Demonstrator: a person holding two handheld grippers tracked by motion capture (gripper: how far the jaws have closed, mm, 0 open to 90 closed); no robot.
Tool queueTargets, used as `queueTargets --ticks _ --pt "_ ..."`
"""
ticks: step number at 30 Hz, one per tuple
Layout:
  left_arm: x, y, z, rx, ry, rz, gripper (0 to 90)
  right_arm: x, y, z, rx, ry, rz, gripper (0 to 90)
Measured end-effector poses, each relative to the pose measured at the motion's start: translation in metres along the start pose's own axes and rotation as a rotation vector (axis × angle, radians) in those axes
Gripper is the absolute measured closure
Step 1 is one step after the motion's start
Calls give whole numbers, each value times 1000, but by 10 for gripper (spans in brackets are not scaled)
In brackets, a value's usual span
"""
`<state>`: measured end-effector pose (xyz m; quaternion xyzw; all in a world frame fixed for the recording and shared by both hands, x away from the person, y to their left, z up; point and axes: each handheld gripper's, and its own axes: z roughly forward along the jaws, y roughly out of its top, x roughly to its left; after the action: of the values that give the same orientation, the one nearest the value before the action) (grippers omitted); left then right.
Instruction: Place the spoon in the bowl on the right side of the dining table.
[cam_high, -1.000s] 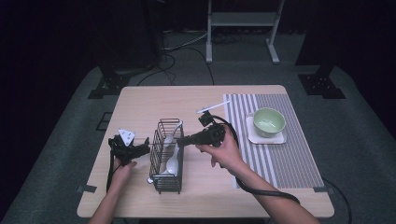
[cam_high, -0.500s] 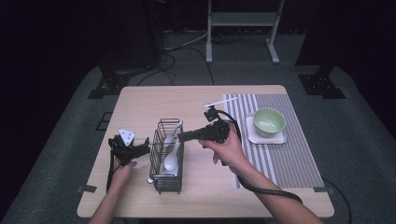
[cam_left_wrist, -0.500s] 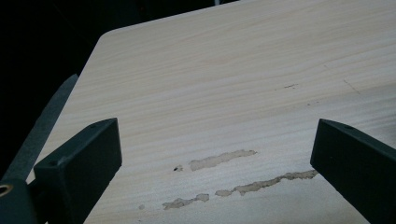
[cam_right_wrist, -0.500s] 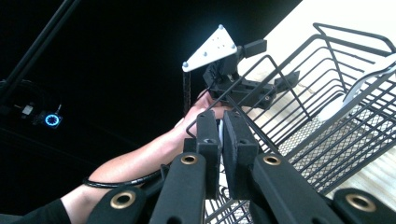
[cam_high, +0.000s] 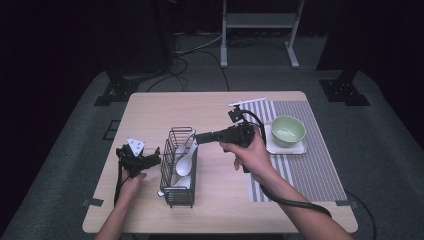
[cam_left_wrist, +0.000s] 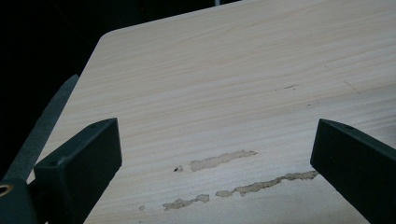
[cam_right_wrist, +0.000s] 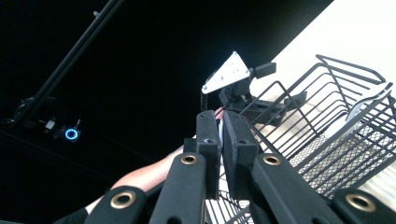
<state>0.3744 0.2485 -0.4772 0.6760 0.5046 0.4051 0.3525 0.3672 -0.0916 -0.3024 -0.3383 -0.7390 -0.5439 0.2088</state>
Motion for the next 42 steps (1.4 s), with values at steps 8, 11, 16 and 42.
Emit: queueTargets --ticks 8,11,16,42 --pt "0 0 0 0 0 -1 9 6 0 -10 -5 1 -3 858" --pt "0 0 0 0 0 -1 9 6 -1 -16 -16 0 1 857" --pt "0 0 0 1 -1 0 9 7 -1 -24 -23 -4 0 857" --pt "0 0 0 1 3 4 10 -13 -25 -79 -116 -59 55 858"
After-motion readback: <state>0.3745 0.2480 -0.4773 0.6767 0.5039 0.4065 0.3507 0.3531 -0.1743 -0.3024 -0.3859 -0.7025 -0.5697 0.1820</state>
